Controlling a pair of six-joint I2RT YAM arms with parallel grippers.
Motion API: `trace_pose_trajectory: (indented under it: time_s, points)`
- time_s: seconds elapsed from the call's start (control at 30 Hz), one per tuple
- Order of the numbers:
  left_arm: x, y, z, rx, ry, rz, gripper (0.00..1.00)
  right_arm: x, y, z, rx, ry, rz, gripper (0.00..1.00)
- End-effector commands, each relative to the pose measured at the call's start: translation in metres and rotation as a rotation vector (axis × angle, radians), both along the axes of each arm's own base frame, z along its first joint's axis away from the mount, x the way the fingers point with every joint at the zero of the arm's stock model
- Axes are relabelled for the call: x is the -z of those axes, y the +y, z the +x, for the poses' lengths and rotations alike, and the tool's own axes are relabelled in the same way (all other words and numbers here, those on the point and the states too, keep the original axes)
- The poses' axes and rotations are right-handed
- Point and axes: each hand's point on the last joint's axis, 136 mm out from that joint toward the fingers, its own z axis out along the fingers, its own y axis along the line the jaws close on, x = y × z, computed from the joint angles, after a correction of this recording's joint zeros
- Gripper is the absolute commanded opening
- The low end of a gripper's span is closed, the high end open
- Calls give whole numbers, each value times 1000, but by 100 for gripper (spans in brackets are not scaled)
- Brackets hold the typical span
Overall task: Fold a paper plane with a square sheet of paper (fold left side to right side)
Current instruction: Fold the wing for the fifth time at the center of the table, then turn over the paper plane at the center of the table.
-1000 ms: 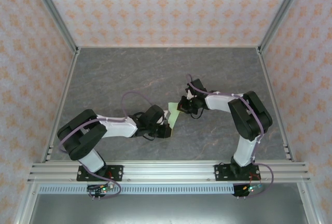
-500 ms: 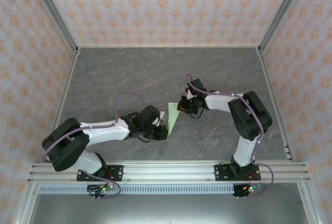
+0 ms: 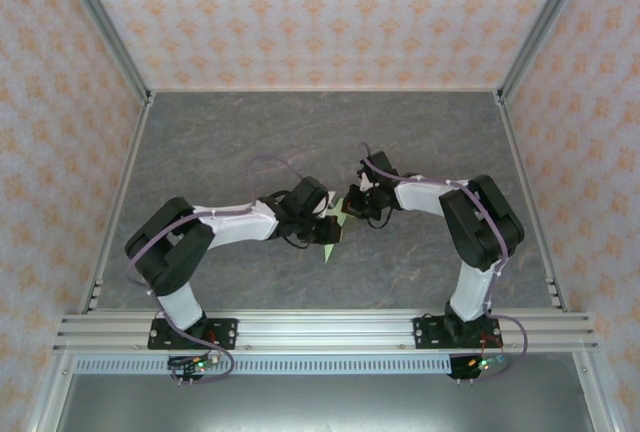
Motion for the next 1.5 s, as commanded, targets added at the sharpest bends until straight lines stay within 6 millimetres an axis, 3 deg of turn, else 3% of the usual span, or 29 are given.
trace_pose_trajectory:
  time_s: [0.0, 0.13, 0.3, 0.9, 1.1, 1.23, 1.33, 1.47]
  points:
    - [1, -3, 13, 11, -31, 29, 11, 36, -23, -11, 20, 67, -138, 3]
    - [17, 3, 14, -4, -10, 86, 10, 35, -23, -11, 19, 66, -138, 3]
    - [34, 17, 1, -7, 25, 126, 10, 35, -24, -11, 15, 67, -145, 3]
    - [49, 45, -86, 102, 106, 128, 10, 35, -25, -10, 11, 66, -160, 3]
    - [15, 48, -79, 75, 20, 88, 10, 2, -15, 6, 11, -18, -107, 5]
    - [-21, 56, -59, 26, -124, 111, 10, -43, -19, 21, 26, -137, -124, 20]
    - [-47, 73, -36, -75, -262, 165, 12, -78, -33, 27, 65, -231, -169, 32]
    - [-84, 116, -5, -290, -457, 290, 16, -109, -63, 17, 149, -307, -298, 48]
